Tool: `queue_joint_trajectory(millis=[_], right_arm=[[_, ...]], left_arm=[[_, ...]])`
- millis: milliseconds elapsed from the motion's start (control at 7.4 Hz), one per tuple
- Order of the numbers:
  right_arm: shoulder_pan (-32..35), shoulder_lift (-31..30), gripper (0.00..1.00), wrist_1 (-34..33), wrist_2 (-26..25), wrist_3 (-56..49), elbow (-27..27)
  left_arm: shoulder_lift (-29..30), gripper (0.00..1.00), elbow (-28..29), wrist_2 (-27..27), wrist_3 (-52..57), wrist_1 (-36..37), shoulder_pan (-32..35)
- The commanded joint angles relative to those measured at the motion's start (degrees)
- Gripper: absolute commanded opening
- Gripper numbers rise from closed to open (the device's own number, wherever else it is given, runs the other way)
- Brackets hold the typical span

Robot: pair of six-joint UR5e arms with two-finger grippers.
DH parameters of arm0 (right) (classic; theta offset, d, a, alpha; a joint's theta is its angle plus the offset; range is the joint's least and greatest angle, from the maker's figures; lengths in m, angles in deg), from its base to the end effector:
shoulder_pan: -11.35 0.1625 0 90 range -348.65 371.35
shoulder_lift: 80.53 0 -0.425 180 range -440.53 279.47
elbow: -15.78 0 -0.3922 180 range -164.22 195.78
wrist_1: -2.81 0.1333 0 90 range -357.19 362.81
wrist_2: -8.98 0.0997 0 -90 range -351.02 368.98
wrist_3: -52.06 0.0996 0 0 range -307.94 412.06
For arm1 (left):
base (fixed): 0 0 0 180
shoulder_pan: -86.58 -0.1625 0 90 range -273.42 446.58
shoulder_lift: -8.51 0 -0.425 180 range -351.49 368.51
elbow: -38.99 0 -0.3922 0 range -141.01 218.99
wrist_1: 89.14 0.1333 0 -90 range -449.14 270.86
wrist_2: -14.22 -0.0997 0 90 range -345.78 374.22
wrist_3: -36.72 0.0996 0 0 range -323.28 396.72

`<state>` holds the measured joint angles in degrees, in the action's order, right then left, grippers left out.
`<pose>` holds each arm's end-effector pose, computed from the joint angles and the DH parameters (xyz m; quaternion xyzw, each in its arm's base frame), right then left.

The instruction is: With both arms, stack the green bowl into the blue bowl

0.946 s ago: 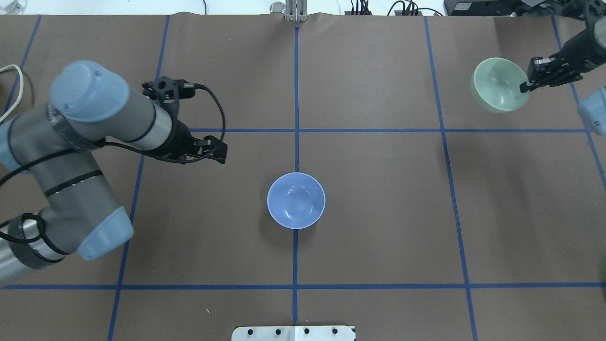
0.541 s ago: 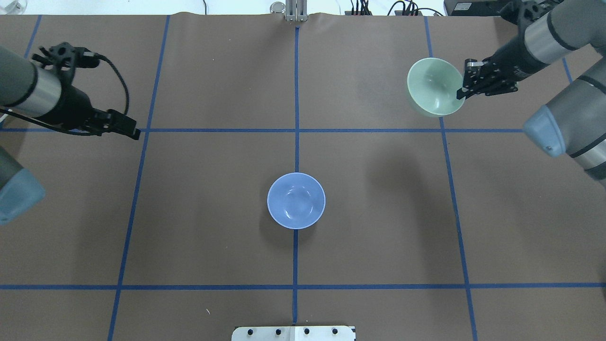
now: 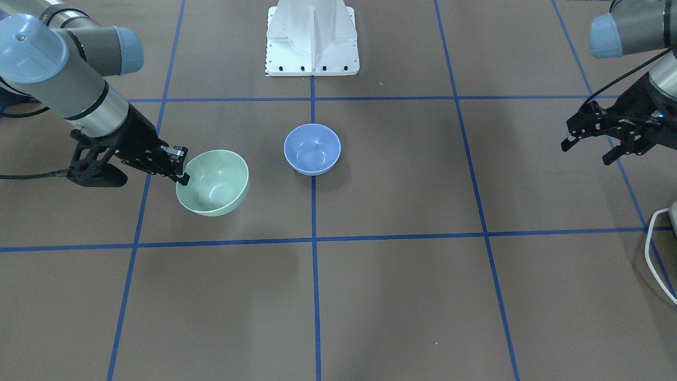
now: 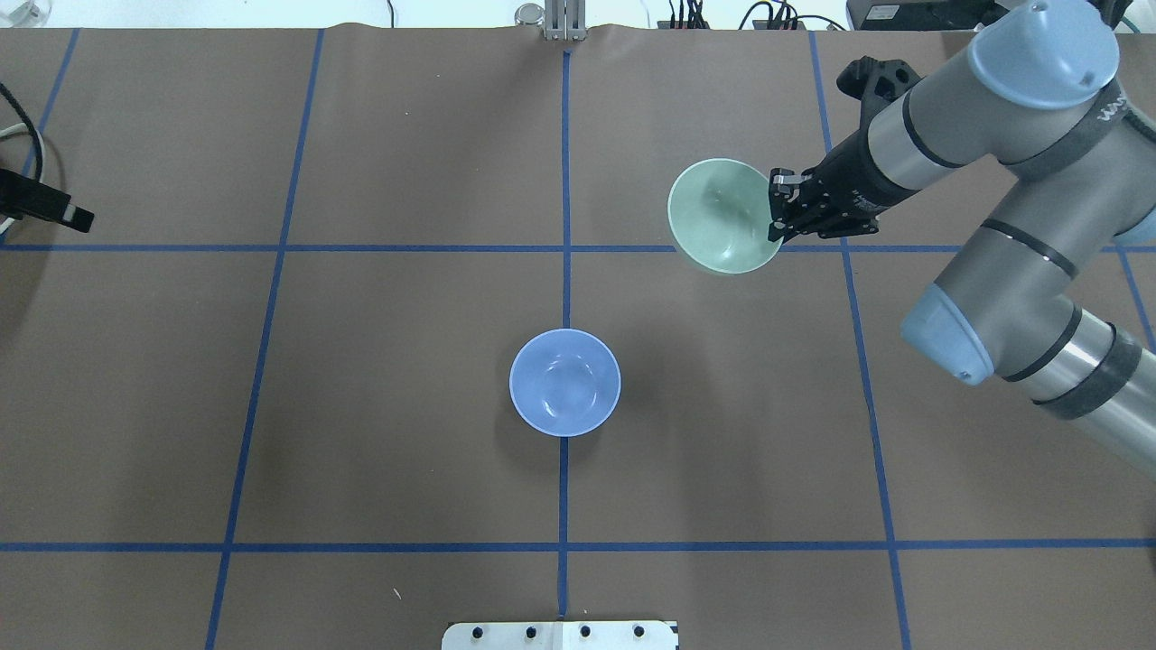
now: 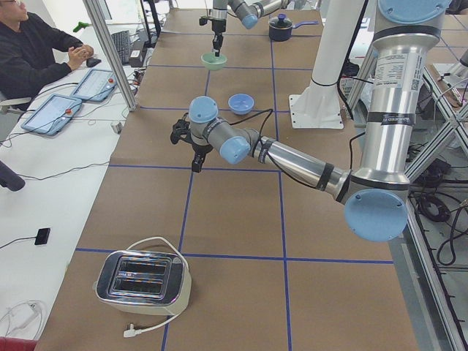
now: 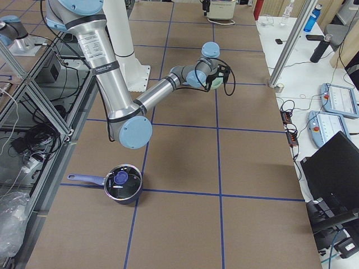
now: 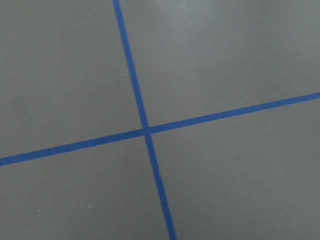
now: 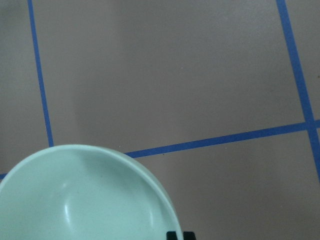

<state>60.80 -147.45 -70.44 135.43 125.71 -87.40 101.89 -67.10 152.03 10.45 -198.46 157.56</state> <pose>-0.3382 -0.5093 0.2901 -0.0047 -0.5079 0.1083 0.8545 0.1114 -0.5058 0.4457 0.1330 0.4696 0.0798 0.8691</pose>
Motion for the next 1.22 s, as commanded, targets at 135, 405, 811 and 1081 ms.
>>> queue_joint_trajectory(millis=[135, 405, 811, 1081], right_arm=[[-5.66, 0.65, 0.0, -0.4, -4.01, 3.42, -1.41], [-11.72, 0.92, 0.0, -3.88, -7.17, 6.24, -4.73], [-17.1, 6.08, 0.0, -14.97, -11.66, 9.22, -8.97], [-18.69, 7.51, 0.0, -16.83, -13.51, 9.23, -8.36]], left_arm=[[-5.63, 0.97, 0.8, 2.56, 7.09, -4.46, 6.63], [-7.85, 0.97, 0.98, 2.29, 6.67, -8.0, 7.42], [-8.48, 0.97, 1.41, 2.2, 6.58, -9.58, 7.42], [-8.91, 0.97, 2.64, 2.29, 6.58, -11.26, 7.42]])
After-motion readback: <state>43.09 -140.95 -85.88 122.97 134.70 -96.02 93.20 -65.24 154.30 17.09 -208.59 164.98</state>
